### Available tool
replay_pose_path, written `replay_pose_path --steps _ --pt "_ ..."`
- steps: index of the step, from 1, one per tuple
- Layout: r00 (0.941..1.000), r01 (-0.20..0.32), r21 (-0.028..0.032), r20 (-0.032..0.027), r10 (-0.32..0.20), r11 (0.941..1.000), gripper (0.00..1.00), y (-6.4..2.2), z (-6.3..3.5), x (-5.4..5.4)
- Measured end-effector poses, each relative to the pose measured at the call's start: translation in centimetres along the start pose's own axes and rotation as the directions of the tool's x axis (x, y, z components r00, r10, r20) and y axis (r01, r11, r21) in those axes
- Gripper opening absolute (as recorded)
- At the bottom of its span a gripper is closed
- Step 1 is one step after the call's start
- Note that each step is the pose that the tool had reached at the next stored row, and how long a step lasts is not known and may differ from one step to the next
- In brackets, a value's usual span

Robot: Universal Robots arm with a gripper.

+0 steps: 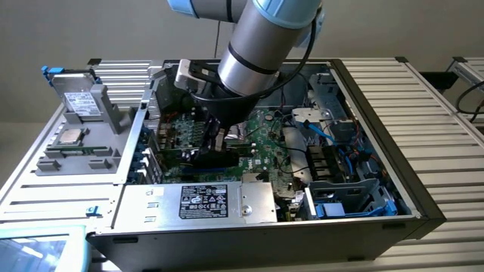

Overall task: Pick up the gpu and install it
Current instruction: 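Insert the gpu into the slot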

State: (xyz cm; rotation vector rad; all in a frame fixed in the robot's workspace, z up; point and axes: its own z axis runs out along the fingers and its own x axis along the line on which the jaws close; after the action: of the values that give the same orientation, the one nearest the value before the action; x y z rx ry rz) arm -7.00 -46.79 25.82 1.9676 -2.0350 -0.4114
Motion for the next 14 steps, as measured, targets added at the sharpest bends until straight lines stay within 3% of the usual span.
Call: replay_pose_path --steps 5,7,10,14 --pt "1.0 0.0 -0.0083 0.0001 0.0 1.0 0.28 -0.37 -0.17 -0.01" --pt "1.0 -0.002 -0.0133 0.003 0.002 0.9999 0.28 -0.37 -0.16 -0.02" --pt "0.9999 -0.009 -0.0226 0.01 0.009 0.9997 0.28 -0.38 -0.15 -0.02" --pt "0.9997 -0.018 -0.0397 0.0165 0.019 0.999 0.28 -0.38 -0.15 -0.02"
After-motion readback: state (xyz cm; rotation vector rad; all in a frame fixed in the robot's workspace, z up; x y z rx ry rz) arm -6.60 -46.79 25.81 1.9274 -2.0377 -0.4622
